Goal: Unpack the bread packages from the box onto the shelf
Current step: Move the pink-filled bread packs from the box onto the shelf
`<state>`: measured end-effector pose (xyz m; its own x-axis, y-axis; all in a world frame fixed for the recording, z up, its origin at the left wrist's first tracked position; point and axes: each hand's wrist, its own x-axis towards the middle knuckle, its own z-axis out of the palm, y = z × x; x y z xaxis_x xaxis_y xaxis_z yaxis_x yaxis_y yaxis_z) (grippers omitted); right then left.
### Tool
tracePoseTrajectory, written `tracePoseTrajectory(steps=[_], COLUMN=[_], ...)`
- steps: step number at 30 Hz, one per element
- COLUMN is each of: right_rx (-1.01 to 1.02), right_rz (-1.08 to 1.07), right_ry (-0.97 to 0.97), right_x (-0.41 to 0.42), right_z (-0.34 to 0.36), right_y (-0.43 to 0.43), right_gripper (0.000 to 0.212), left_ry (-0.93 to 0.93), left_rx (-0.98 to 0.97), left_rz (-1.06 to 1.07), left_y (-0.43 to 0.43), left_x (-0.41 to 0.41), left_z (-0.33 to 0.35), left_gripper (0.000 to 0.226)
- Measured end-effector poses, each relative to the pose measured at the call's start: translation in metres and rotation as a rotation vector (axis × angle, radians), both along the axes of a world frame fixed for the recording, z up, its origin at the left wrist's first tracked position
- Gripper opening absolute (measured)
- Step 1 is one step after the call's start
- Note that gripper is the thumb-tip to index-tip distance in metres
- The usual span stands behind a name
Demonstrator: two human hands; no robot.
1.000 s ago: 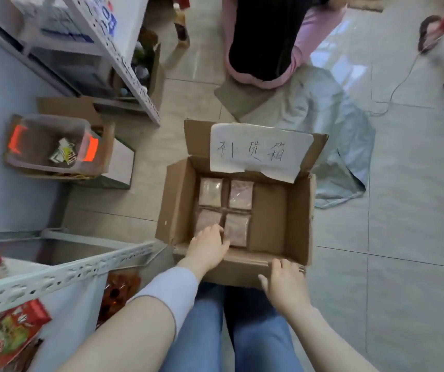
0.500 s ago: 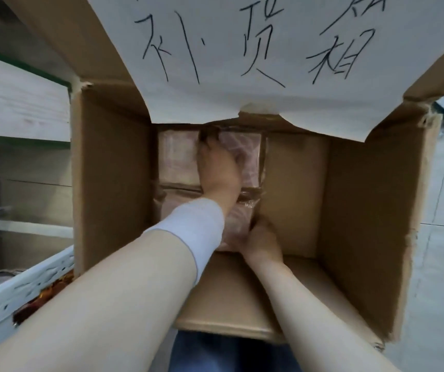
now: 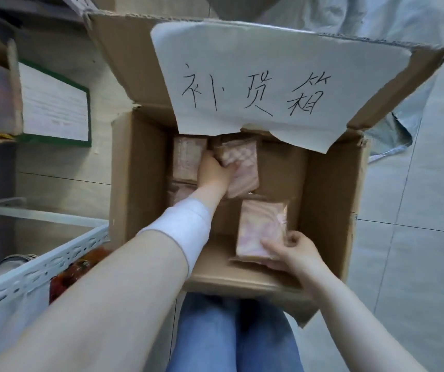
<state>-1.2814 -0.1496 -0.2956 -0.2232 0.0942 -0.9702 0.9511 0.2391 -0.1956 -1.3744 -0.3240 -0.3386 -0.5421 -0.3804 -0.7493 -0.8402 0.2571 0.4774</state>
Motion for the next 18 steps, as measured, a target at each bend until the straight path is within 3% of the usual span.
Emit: tracePoseTrajectory(steps=[4,8,11,14,18], right_rx=[-0.037,-0.086,-0.168,-0.311,-0.484], right_rz=[-0.115,-0.038,0.057,0.175,0.382], right_ry=[0.073,0.23,0.329,0.411,0.536], right_x=[0.018,0.042,0.06,0.075,0.109], right_z=[0.05,0.1,0.154,0.225,0.317], right_y=[0.016,0.022,0.011,-0.018,-0.076], right_gripper=[0.042,0.019,0.013,0.019,0.031], left_ry=[-0.005,0.13,0.267,0.46,0.749], left_rx=[-0.009,-0.007,0.041,0.078,-0.067], left_rz=[0.121,0.325,0.488,0.683,0.82], left_y=[-0.003,-0.02,-0.039,-0.069,-0.123], left_x=[0.033,0.09,0.144,0.206,0.301], left_z=[0.047,0.108,0.183,0.28,0.407], left_gripper=[0.046,0.038,0.034,0.017,0.011])
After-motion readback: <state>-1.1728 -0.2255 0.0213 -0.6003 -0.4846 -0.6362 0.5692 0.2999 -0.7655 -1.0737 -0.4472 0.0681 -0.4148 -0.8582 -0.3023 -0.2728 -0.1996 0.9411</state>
